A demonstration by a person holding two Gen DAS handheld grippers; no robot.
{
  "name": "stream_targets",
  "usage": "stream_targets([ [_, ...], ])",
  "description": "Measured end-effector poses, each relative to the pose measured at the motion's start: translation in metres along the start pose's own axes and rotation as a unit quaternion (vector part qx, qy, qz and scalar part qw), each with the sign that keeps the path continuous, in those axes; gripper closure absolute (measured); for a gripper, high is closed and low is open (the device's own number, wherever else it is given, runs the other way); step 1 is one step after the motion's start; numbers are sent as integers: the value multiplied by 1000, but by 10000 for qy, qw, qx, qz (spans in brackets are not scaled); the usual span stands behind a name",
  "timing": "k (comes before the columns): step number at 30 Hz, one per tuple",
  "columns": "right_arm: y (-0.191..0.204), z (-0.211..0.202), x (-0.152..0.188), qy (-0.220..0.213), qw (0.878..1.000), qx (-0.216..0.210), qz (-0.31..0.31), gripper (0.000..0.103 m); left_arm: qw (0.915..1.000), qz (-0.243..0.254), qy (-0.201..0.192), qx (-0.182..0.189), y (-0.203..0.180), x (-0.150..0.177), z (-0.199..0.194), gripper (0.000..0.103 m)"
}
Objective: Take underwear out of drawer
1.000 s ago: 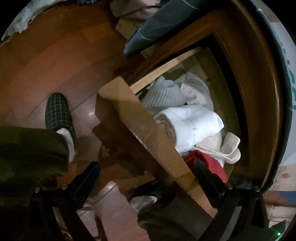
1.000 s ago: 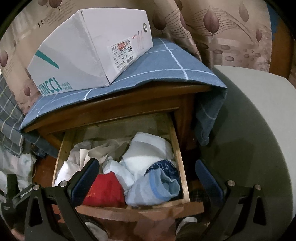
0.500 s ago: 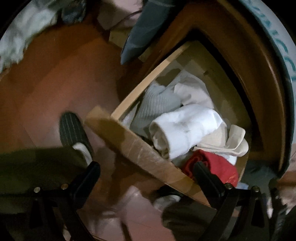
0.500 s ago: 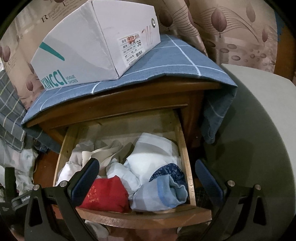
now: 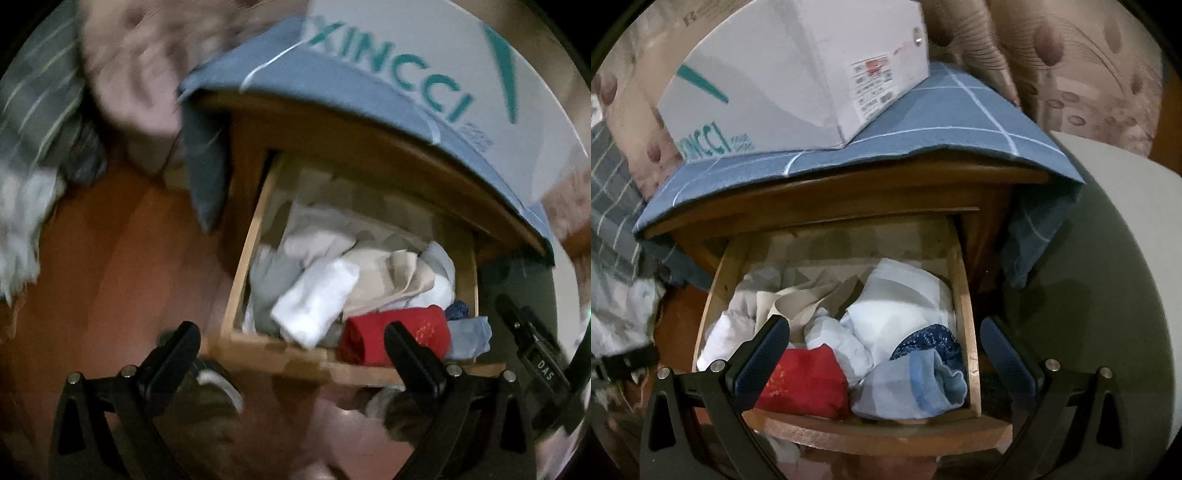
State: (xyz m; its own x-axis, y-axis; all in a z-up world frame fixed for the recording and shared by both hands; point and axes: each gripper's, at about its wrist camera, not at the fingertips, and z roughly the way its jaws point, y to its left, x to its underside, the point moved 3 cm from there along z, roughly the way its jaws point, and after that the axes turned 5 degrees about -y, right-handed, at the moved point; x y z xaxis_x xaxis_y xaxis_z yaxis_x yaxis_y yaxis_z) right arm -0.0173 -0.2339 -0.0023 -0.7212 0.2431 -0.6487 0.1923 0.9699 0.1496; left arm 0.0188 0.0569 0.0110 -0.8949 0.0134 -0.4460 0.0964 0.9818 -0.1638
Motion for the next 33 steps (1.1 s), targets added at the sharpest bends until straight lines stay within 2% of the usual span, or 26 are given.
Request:
stream_targets([
  [2, 2, 1, -1, 99, 9999, -93, -51, 0, 9995, 329, -29, -6, -5, -9, 4, 2],
  [5, 9, 4, -1, 379, 9985, -297, -244, 0, 9983, 552, 150, 112, -7, -17, 21, 2],
  [10, 9, 0, -5, 566, 9968, -483, -277, 0, 9942, 609, 653, 606, -10, -20, 49, 2],
  [14, 4, -4, -10, 502, 9977, -438, -138, 0, 9904, 475, 1021, 795, -13, -18, 68, 2],
  [16, 5, -4, -11, 456, 9981, -362, -201, 0, 9895, 496, 1119, 773, -16, -18, 76, 2],
  [21, 10, 3, -5, 553, 9972, -404, -308, 0, 9905, 697, 1108, 409, -26, -19, 97, 2],
  [25, 10, 11, -4, 822, 9949, -472, -333, 0, 9898, 739, 1191, 258, -25, -14, 110, 2],
  [27, 10, 16, -4, 1130, 9914, -611, -265, 0, 9896, 782, 1188, 211, -25, -11, 114, 2],
  [30, 10, 22, -8, 1372, 9872, -803, -90, 0, 9892, 843, 1187, 189, -24, -9, 118, 2],
  [33, 10, 25, -11, 1436, 9861, -839, 51, 0, 9876, 853, 1309, 149, -21, -5, 125, 2],
])
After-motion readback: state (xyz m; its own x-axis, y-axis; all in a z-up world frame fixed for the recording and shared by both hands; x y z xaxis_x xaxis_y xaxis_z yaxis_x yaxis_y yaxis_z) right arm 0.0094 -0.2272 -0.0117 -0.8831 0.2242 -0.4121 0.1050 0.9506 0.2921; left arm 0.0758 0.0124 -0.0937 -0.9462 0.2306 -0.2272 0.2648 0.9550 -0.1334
